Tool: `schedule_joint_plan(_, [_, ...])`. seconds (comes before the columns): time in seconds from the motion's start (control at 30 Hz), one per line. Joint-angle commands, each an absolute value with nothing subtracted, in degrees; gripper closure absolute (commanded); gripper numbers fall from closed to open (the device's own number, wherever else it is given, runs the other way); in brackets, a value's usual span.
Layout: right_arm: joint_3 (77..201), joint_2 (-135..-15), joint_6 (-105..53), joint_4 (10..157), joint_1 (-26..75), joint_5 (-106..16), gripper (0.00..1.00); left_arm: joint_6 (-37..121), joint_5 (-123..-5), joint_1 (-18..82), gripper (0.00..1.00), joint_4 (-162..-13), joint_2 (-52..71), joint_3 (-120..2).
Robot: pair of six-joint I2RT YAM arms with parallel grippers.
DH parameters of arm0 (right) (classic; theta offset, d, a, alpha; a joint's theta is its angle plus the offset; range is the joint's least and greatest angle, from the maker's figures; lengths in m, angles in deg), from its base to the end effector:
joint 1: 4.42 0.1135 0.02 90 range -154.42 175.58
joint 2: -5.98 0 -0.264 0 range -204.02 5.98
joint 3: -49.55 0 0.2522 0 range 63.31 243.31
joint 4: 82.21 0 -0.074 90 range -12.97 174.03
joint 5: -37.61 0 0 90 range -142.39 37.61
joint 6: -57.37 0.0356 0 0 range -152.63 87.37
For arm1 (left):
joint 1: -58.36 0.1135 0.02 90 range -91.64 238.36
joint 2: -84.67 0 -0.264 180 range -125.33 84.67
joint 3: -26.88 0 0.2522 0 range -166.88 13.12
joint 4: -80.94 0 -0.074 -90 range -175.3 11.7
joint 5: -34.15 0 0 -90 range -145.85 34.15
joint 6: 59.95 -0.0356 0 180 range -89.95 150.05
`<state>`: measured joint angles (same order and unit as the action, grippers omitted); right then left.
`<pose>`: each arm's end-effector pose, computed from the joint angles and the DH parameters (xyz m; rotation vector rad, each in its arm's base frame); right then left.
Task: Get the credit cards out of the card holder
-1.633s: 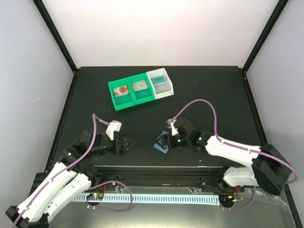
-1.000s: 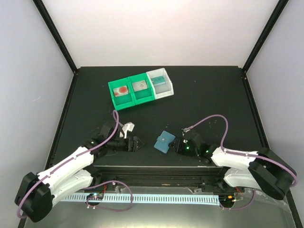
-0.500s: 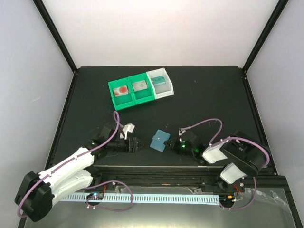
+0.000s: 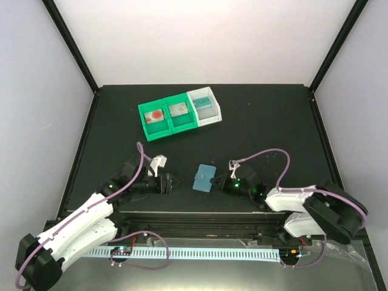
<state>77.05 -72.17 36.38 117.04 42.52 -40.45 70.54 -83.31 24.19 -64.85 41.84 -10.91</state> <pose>0.1439 0.1647 0.1201 0.3277 2.4315 1.3011 0.1226 -0.1031 0.2040 0.1486 2.4641 -1.1817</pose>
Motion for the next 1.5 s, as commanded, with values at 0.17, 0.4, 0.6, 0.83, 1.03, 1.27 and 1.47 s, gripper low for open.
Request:
schedule_joint_plan(0.17, [88.0, -60.13, 29.5, 90.17, 49.5, -47.65, 0.99, 69.06, -73.96, 20.79, 0.39, -56.95, 42.5, -18.43])
schedule_joint_plan(0.4, [95.03, -61.82, 29.02, 86.82, 55.94, -49.69, 0.99, 72.56, -81.47, 18.94, 0.4, -66.86, 38.5, -15.47])
schedule_joint_plan(0.6, [98.8, -64.84, 28.07, 87.03, 59.84, -49.84, 0.99, 71.14, -79.54, 18.11, 0.43, -66.61, 36.9, -14.74])
schedule_joint_plan(0.83, [101.2, -65.8, 27.45, 87.05, 62.98, -51.26, 0.99, 69.76, -77.35, 18.18, 0.48, -65.52, 35.4, -13.29])
schedule_joint_plan(1.03, [101.91, -65.66, 26.78, 87.04, 63.77, -51.61, 0.99, 67.76, -74.14, 18.14, 0.51, -61.9, 34.51, -13.51])
schedule_joint_plan(1.27, [101.9, -65.26, 26.63, 87.16, 63.87, -51.45, 0.99, 66.53, -71.71, 18.18, 0.58, -59.2, 34.15, -13.77])
schedule_joint_plan(1.47, [101.89, -64.57, 25.99, 86.49, 63.87, -52.08, 0.99, 65.44, -70.95, 18.11, 0.61, -58.09, 34.37, -13.54])
